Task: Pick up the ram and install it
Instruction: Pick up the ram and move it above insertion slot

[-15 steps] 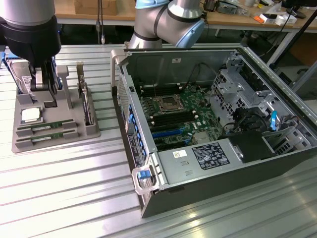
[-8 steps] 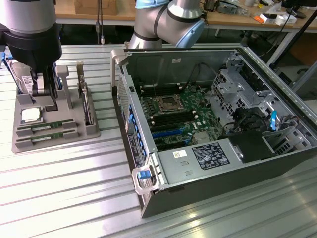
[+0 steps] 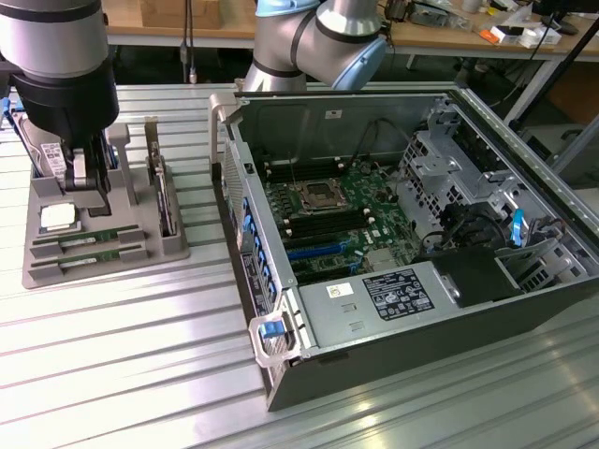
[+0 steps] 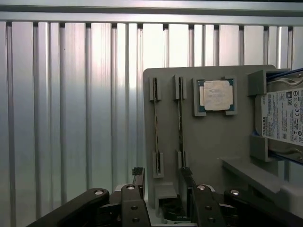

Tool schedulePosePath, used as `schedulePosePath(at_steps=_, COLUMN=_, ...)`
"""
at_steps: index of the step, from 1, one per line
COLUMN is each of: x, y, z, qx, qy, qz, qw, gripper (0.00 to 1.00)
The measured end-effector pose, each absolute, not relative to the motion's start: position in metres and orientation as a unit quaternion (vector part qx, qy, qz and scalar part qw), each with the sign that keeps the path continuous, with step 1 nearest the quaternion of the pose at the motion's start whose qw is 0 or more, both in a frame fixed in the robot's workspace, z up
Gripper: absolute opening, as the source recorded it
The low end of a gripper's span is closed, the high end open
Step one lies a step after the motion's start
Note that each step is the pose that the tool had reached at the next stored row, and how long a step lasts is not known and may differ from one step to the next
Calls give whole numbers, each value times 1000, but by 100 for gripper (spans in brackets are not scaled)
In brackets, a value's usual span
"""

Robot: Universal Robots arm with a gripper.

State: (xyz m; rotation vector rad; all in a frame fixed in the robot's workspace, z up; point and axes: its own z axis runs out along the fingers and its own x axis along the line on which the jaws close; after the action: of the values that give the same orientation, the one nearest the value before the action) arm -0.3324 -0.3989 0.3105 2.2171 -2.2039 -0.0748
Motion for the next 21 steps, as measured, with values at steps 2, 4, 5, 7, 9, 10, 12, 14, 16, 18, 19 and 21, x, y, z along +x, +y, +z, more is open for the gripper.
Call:
schedulePosePath(at_steps=2, x=-332, y=-399, z=306, qx=709, qy=-705, qz=-24, qw=7, gripper=42)
schedulePosePath(at_steps=4, x=-333, y=-399, z=304, qx=709, qy=-705, qz=-24, qw=7, gripper=42)
schedulePosePath(at_steps=5, x=-333, y=-399, z=303, qx=709, qy=-705, qz=-24, qw=7, gripper=42)
schedulePosePath(at_steps=7, x=-333, y=-399, z=299, qx=709, qy=-705, qz=-24, qw=7, gripper=42)
schedulePosePath(at_steps=9, x=-333, y=-399, z=294, qx=709, qy=-705, qz=-24, qw=7, gripper=42)
schedulePosePath(at_steps=10, x=-333, y=-399, z=292, qx=709, qy=-705, qz=-24, qw=7, gripper=42)
schedulePosePath(at_steps=12, x=-333, y=-399, z=289, qx=709, qy=-705, qz=-24, qw=7, gripper=42)
schedulePosePath(at_steps=14, x=-333, y=-399, z=285, qx=709, qy=-705, qz=-24, qw=7, gripper=42)
schedulePosePath(at_steps=16, x=-333, y=-399, z=283, qx=709, qy=-705, qz=-24, qw=7, gripper=42)
schedulePosePath(at_steps=18, x=-333, y=-399, z=279, qx=709, qy=-705, qz=-24, qw=7, gripper=42)
schedulePosePath(at_steps=19, x=-333, y=-399, z=277, qx=709, qy=-705, qz=-24, qw=7, gripper=42)
schedulePosePath(at_steps=21, x=-333, y=-399, z=274, qx=709, qy=-705, qz=-24, qw=7, gripper=42)
